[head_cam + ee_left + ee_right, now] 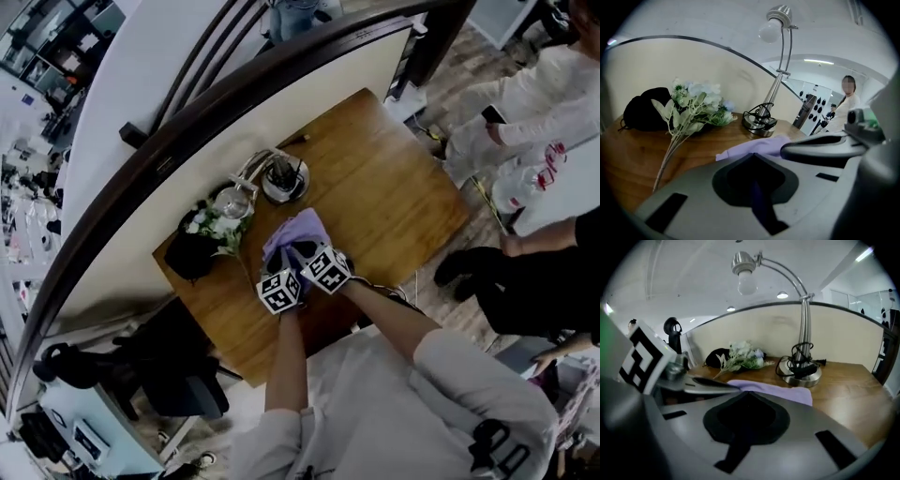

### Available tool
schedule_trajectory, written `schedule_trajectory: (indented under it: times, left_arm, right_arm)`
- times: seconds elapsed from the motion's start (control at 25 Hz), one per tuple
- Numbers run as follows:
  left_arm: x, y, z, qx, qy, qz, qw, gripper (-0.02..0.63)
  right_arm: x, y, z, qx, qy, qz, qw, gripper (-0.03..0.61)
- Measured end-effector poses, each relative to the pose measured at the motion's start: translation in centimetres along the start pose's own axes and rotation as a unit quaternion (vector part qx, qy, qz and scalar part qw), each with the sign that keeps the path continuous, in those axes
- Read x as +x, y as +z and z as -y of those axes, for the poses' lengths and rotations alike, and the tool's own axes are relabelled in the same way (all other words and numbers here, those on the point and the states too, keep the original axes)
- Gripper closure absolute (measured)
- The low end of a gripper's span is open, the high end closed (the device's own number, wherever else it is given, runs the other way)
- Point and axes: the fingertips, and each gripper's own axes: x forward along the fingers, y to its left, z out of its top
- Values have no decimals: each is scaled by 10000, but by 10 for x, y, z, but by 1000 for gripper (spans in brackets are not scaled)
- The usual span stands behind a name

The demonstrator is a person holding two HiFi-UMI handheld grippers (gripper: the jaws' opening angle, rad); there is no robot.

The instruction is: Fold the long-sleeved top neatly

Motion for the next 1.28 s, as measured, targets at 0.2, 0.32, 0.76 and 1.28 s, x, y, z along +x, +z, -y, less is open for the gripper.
schedule_trajectory:
  times: [0.2, 0.32, 0.76, 1.28]
  left_arm:
    - [2, 1, -10, -319, -23, 15, 9995, 591]
    - [2, -5, -6, -397, -49, -51, 9992, 591]
    - [17, -6, -10, 95, 162, -399, 9990, 591]
    - [22, -7, -12, 175, 239, -588, 9978, 591]
  right_arm:
    - [30, -26, 8, 148, 24, -587, 9982, 571]
    - [27, -32, 12, 363, 82, -658, 9971, 571]
    - [39, -27, 18, 972, 527, -804, 9906, 571]
    - [44, -28, 19, 1178, 851, -1094, 9833, 571]
